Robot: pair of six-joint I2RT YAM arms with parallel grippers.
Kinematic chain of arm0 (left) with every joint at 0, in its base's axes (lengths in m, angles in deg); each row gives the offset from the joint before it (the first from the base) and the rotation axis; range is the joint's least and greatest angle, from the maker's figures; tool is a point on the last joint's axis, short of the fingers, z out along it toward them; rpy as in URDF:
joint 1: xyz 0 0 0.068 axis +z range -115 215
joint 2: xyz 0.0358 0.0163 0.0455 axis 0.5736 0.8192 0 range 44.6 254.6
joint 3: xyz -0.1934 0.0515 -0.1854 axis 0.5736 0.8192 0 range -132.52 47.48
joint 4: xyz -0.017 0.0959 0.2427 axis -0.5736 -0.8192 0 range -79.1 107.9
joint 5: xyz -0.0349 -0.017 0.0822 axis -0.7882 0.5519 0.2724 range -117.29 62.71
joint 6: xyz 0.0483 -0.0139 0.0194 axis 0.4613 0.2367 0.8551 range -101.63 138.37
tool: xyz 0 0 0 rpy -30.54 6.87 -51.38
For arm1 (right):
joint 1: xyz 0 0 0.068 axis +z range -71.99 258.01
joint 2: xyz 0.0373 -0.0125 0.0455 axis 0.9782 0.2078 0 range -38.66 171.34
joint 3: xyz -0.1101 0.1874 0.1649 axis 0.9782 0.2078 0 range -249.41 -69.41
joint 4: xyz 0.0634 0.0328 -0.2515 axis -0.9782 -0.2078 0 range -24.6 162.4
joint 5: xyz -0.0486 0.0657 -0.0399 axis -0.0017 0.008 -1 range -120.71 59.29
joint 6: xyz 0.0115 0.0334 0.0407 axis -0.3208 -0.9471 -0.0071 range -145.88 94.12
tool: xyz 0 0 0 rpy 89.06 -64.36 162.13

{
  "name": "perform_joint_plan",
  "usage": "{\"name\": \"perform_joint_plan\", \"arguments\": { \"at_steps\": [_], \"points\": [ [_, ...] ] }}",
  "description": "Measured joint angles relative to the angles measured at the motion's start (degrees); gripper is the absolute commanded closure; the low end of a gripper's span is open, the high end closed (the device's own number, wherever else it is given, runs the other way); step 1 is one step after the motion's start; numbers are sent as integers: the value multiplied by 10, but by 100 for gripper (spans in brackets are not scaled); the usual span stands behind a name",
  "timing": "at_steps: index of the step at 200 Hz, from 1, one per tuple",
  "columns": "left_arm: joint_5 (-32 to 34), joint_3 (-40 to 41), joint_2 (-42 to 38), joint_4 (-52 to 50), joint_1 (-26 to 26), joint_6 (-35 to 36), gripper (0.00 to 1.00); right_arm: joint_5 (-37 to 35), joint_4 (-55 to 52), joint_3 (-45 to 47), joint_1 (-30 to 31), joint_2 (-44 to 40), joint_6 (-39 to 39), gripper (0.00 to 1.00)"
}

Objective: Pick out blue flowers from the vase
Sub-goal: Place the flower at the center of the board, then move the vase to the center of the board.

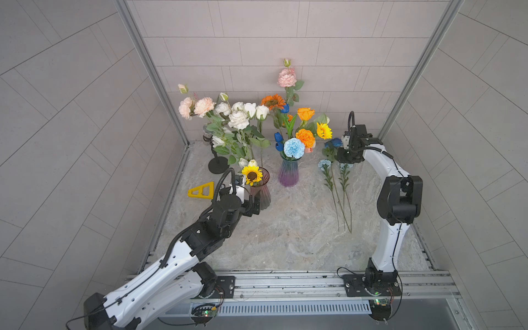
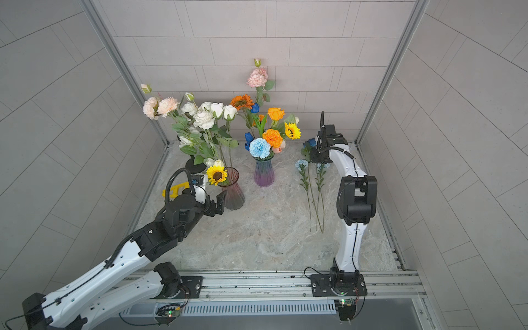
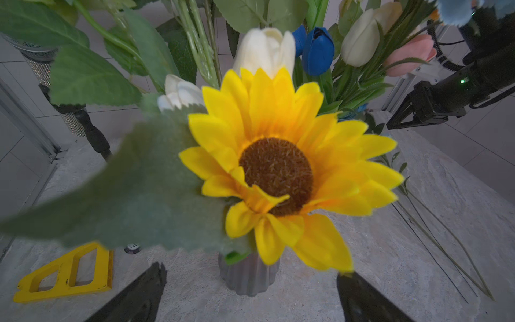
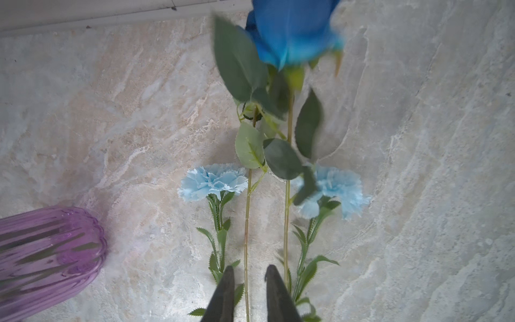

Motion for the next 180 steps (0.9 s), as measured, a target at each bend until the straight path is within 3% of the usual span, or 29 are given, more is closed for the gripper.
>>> {"name": "perform_joint_plan", "arguments": {
  "at_steps": [58,69,87,97,180],
  "points": [
    [10,96,-36,66,0,-16,0,0,10,6,0,-2,0,62],
    [13,112,-44,82,0,-14,0,0,11,13,1,-8,-2,53],
    [12,138,-44,119,0,-12,0,-3,12,24,4,-26,-5,25],
    [12,150,-34,140,0,-9,0,-5,13,31,9,-41,0,17],
    [46,207,103,362,-19,43,0,-22,85,108,42,-195,-21,10]
  ]
}}
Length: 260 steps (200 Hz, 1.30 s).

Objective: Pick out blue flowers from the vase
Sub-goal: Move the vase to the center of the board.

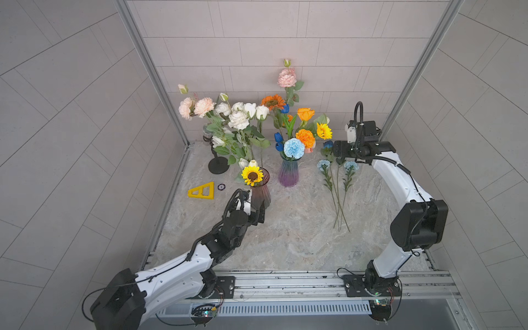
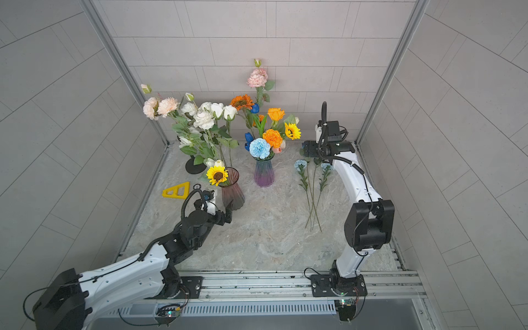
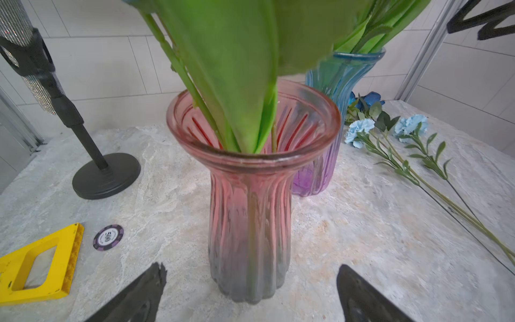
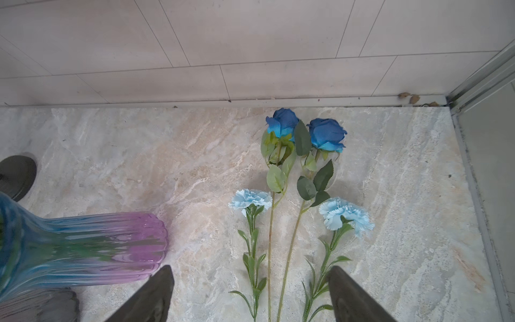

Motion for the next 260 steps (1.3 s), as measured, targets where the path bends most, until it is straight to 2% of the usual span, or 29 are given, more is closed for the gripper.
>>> {"name": "perform_joint_plan", "arguments": {
  "at_steps": [11,62,117,218,260],
  "points": [
    [3,0,33,38,0,3,0,-1,4,7,1,-6,-1,0],
    [39,0,184,203,0,14,0,-3,14,41,15,-42,-10,0],
    [72,-24,230,294,0,25,0,-1,29,68,17,-87,-10,0],
    [145,-90,366,415,0,70,0,12,47,90,17,-90,-10,0],
    [171,-100,387,446,0,83,10,12,52,90,17,-90,-10,0]
  ]
}}
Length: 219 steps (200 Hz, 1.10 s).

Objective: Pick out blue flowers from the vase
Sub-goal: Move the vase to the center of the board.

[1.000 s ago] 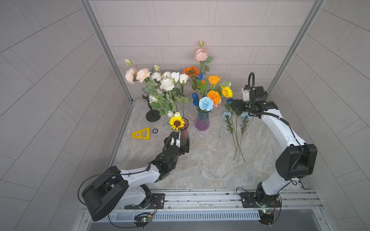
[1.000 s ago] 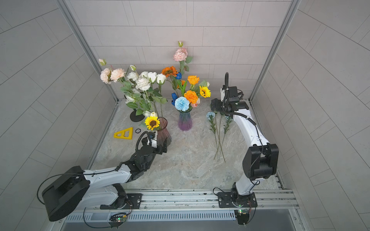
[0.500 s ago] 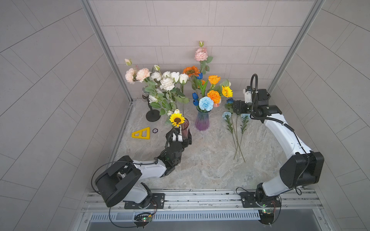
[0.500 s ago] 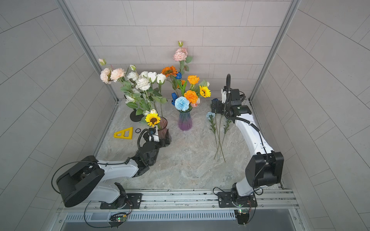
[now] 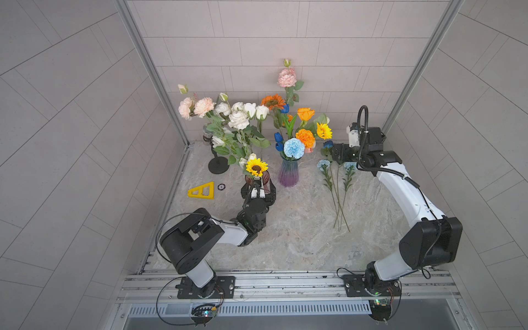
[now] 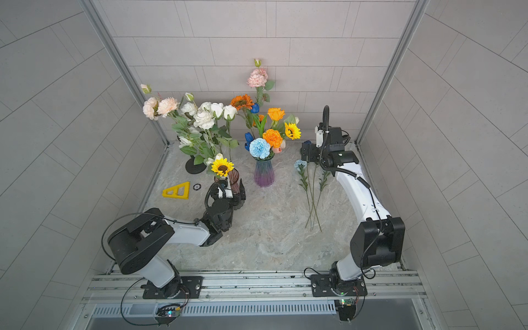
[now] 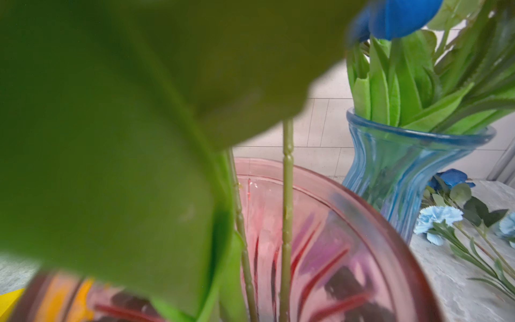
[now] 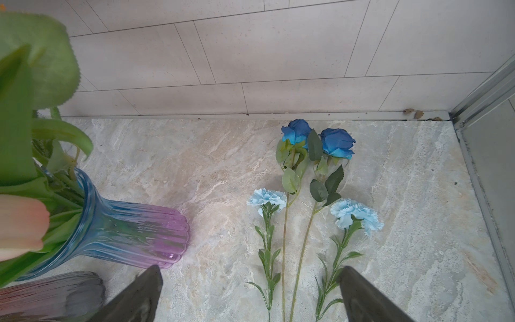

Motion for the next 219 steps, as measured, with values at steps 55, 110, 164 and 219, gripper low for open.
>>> {"name": "perform_joint_plan", "arguments": {
  "at_steps": [55,110,164,219],
  "points": [
    [14,-11,21,26,0,17,29,0,4,7,-1,-13,0,2],
    [16,-14,38,40,4,22,41,2,4,7,-1,-19,0,3],
    [9,-16,51,61,23,24,44,2,5,10,-1,-26,0,3],
    [-15,-57,92,74,76,35,44,7,8,23,-1,-36,0,3]
  ]
}}
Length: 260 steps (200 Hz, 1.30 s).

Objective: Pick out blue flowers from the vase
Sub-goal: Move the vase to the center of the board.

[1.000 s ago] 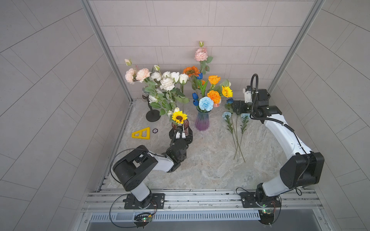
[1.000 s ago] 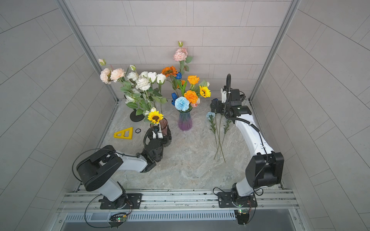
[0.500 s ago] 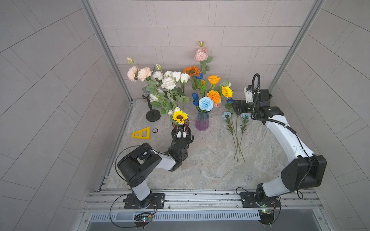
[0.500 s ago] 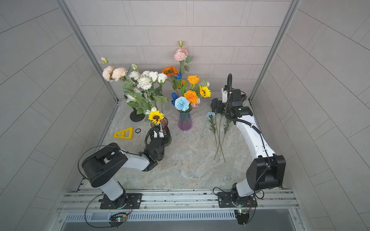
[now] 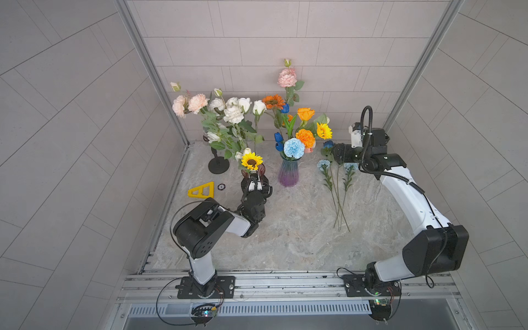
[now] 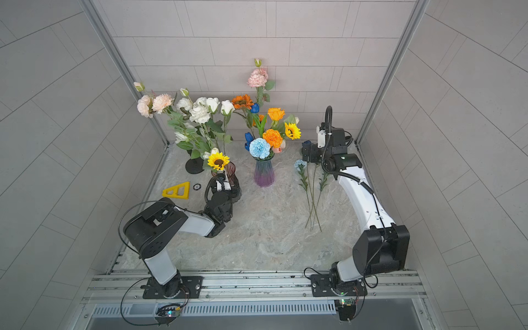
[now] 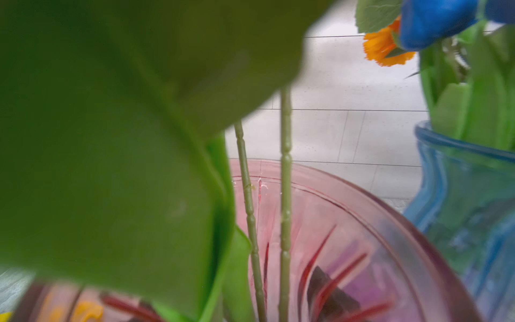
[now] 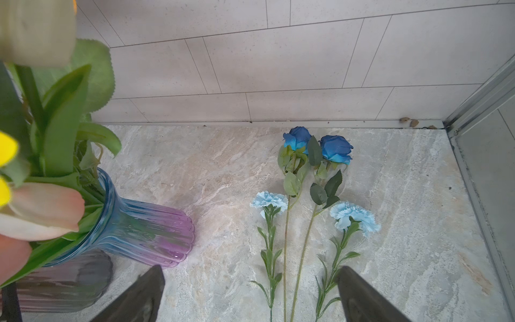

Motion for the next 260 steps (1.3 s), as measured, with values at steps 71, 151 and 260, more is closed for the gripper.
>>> {"name": "perform_joint_plan", "arguments": {
  "at_steps": [71,151,260],
  "points": [
    [-35,-103,88,12,58,14,42,6,5,10,0,-4,0,3],
    [-69,-170,146,28,102,30,42,5,5,12,0,-7,0,3],
    [-99,-157,149,1,113,39,0,1,5,12,0,-17,0,3]
  ]
}}
